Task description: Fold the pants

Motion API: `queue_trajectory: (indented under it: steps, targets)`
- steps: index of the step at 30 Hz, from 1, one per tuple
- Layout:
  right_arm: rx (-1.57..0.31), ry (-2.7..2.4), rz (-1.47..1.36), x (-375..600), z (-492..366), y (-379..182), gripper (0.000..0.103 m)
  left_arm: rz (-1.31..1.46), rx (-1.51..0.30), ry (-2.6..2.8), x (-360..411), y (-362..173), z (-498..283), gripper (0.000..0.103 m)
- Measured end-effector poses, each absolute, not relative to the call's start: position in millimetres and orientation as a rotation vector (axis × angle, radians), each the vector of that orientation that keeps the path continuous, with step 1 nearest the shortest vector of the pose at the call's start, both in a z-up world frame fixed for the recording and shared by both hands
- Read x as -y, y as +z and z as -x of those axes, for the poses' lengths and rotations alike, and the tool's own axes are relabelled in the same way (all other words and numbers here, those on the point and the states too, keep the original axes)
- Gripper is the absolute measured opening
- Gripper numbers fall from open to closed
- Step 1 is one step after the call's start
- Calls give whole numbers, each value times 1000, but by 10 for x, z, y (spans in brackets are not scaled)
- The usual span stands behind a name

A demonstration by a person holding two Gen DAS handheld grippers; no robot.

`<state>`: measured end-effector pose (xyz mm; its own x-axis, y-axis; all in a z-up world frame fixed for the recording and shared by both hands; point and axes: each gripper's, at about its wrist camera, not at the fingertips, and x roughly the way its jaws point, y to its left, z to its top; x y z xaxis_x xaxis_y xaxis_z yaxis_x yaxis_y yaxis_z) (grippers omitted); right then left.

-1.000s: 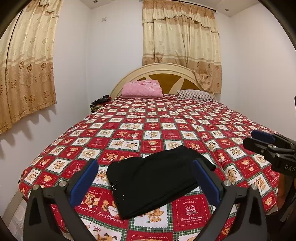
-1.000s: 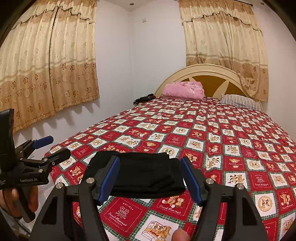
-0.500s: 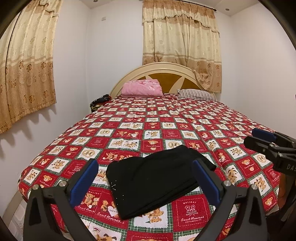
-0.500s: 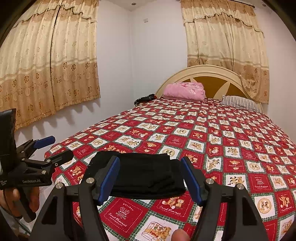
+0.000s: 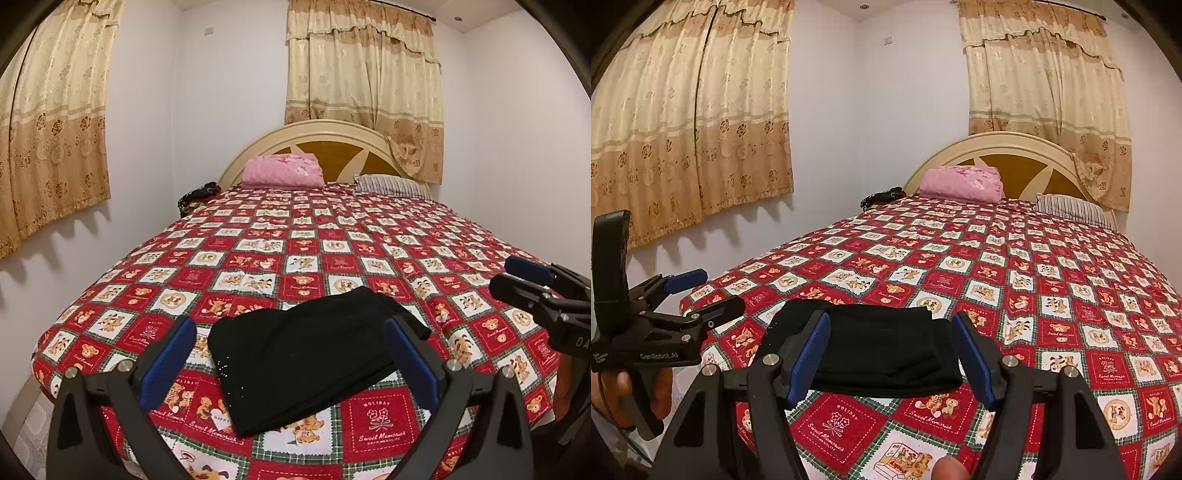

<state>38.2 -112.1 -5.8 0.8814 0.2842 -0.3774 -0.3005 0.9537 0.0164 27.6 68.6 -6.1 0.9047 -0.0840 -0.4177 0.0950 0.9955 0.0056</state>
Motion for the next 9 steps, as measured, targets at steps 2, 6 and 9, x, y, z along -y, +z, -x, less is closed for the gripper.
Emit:
queue_trajectory:
  steps: [2, 6, 9]
  targets:
    - [-387, 305, 43, 1118, -381, -60, 69, -33, -423, -90, -680, -61, -278, 103]
    - [-389, 306, 45, 1109, -386, -69, 69, -56, -403, -83, -638, -62, -248, 103]
    - [-392, 306, 43, 1108, -385, -84, 69, -50, -407, -91, -635, -74, -254, 103]
